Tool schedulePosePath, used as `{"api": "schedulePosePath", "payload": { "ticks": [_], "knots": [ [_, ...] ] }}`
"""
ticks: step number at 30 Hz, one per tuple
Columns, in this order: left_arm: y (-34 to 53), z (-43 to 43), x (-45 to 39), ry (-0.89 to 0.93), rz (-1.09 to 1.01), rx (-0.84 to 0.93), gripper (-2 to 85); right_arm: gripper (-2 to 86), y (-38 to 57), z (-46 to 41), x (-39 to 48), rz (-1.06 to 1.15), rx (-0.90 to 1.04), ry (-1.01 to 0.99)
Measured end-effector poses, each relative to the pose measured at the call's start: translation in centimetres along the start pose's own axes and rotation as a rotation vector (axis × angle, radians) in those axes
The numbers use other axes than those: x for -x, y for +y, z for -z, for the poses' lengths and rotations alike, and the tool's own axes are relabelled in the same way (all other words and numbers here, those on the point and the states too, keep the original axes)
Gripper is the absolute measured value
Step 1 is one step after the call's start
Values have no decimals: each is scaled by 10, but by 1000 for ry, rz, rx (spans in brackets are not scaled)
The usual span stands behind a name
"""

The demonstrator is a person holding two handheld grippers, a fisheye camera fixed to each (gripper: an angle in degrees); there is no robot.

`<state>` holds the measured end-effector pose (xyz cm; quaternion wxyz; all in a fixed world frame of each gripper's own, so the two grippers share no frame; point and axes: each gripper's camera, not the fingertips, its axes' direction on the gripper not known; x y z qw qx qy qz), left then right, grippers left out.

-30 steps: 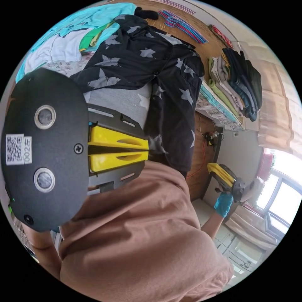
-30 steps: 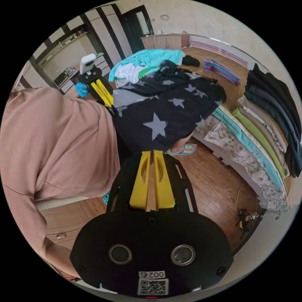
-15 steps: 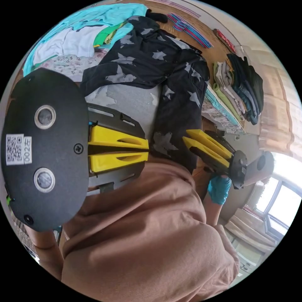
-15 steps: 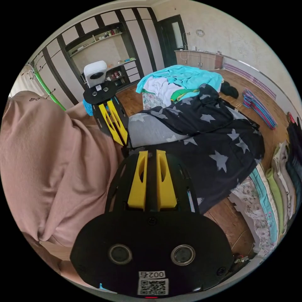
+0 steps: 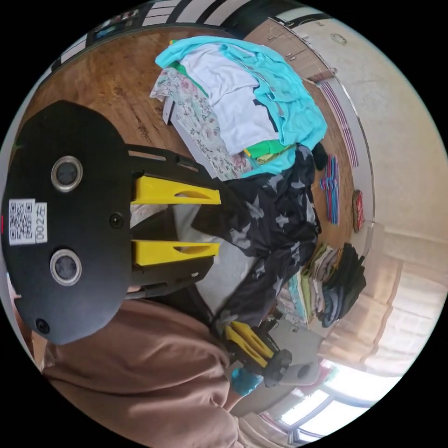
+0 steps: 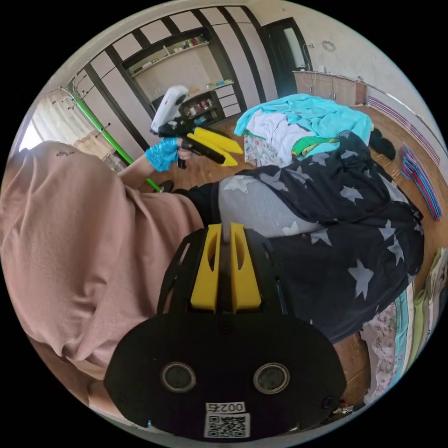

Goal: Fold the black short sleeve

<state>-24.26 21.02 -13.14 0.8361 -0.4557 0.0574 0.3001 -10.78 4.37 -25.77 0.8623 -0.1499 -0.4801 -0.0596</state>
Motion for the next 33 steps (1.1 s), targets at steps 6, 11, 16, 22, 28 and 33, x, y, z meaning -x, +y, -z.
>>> {"api": "schedulePosePath", "payload": {
  "ticks": [6,11,16,22,28,33],
  "knots": [
    [30,-18,12,19,24,18,66,41,-40,-21,6,21,-43,15],
    [56,-12,25,34,29,16,64,51,-76,-54,18,92,0,51],
    [80,-12,46,54,46,25,63,53,-105,-86,27,138,20,93],
    [101,-14,61,90,24,2,10,57,-130,-117,33,133,16,141],
    [119,-7,76,95,24,-36,-8,74,-148,-145,43,175,38,206],
    [128,3,87,103,0,-56,-9,86,-161,-170,53,220,80,249]
  ]
}}
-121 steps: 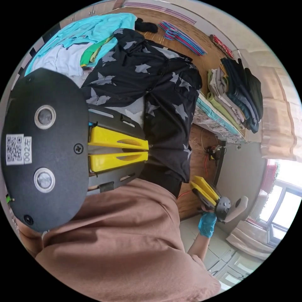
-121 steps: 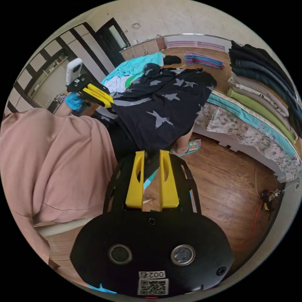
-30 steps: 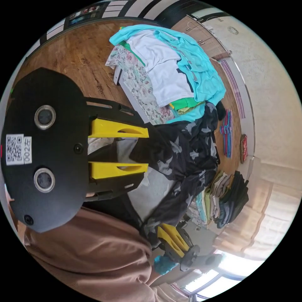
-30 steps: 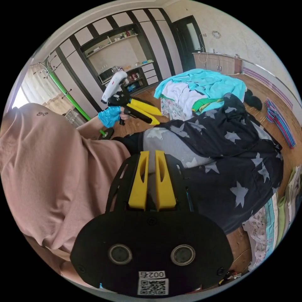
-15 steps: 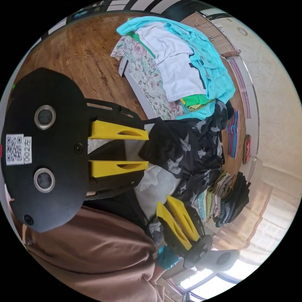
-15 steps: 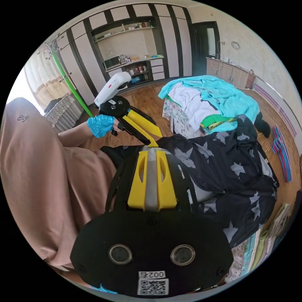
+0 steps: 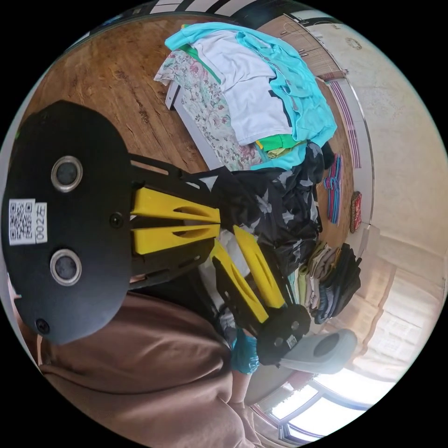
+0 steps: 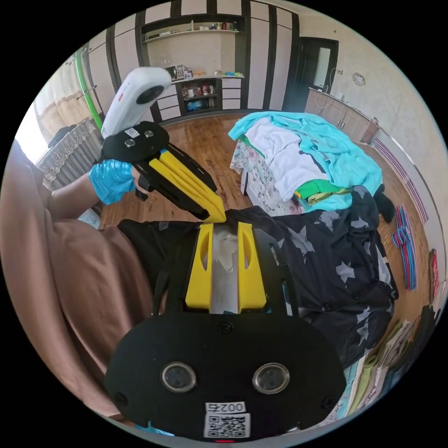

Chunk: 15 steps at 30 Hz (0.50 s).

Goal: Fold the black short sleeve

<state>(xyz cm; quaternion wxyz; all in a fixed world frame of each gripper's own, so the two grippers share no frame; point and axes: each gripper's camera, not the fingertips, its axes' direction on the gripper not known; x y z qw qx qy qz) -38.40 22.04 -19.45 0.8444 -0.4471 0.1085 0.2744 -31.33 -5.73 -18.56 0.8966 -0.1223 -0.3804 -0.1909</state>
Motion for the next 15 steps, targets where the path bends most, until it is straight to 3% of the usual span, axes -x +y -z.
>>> {"api": "schedulePosePath", "payload": {
  "ticks": [7,15],
  "knots": [
    [6,15,7,31,-34,-17,-8,64,-12,-9,17,55,-3,111],
    [28,31,20,7,-63,-36,34,-3,-2,17,10,34,-103,62]
  ]
}}
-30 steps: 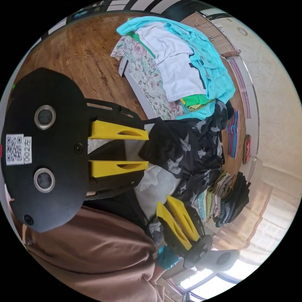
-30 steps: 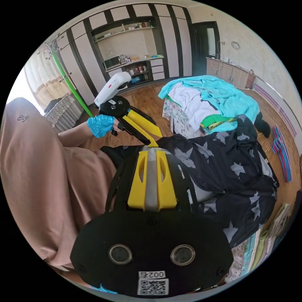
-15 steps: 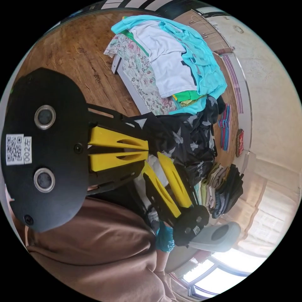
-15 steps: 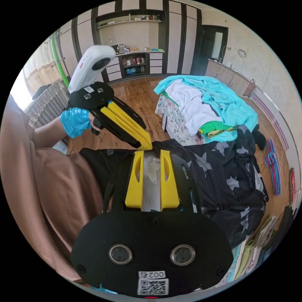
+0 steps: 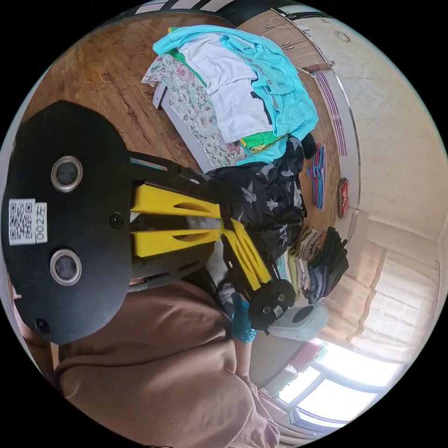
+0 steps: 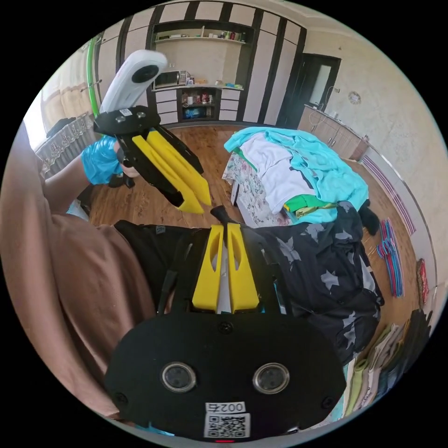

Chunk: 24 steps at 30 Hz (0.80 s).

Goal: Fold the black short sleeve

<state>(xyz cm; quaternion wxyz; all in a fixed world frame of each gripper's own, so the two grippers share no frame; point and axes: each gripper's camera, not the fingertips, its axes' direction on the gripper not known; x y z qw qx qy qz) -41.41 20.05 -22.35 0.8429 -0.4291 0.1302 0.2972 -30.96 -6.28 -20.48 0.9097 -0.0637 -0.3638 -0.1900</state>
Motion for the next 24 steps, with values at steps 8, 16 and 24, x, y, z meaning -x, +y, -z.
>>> {"api": "schedulePosePath", "payload": {
  "ticks": [8,16,24],
  "knots": [
    [20,-40,20,-151,111,103,102,-9,17,41,-17,-22,-76,-60],
    [36,-49,27,-118,200,65,63,-9,35,76,-27,-70,-125,-85],
    [53,-67,28,-227,196,145,43,-9,50,98,-34,-85,-131,-103]
  ]
}}
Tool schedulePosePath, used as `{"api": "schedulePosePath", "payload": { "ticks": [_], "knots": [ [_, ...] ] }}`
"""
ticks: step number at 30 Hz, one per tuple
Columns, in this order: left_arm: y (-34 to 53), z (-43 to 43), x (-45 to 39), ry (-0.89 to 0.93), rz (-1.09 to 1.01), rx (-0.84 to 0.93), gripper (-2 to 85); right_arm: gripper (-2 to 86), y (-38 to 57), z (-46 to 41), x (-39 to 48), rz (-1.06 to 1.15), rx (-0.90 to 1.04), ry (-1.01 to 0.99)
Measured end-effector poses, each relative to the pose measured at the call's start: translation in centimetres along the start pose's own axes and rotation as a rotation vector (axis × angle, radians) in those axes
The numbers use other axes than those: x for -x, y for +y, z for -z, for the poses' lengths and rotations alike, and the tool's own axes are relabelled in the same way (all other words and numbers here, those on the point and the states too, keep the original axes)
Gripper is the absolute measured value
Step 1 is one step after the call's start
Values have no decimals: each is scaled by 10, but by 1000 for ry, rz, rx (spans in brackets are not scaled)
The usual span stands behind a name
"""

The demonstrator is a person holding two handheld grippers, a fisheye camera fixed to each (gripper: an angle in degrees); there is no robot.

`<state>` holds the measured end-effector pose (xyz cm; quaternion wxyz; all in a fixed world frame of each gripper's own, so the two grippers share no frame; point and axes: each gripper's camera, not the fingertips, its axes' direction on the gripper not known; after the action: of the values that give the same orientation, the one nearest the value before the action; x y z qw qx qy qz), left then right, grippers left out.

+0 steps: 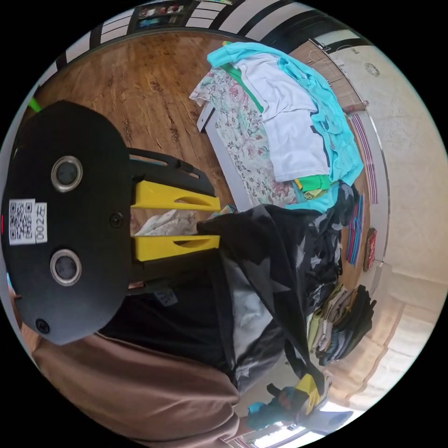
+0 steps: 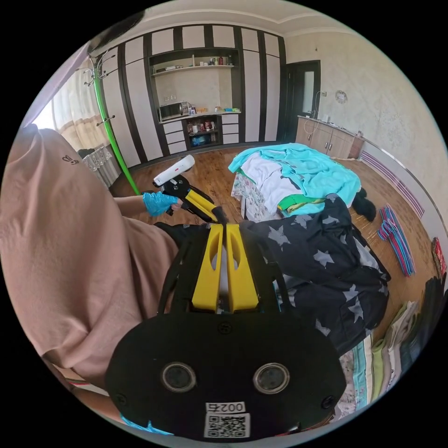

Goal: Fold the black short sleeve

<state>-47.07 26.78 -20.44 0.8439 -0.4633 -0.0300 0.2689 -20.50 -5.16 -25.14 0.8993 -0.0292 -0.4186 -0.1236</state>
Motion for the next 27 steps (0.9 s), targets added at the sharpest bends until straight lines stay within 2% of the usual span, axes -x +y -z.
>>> {"api": "schedulePosePath", "payload": {
  "ticks": [10,16,22,27],
  "knots": [
    [25,-17,2,57,74,-28,43,-9,12,14,-10,-70,-25,-8],
    [37,-15,0,18,104,-27,-6,-9,9,17,-12,-63,-30,4],
    [53,52,-4,-132,36,-86,-9,-9,3,21,-8,12,18,6],
    [69,99,-17,-243,-109,-87,-9,-9,5,8,2,104,183,-60]
  ]
}}
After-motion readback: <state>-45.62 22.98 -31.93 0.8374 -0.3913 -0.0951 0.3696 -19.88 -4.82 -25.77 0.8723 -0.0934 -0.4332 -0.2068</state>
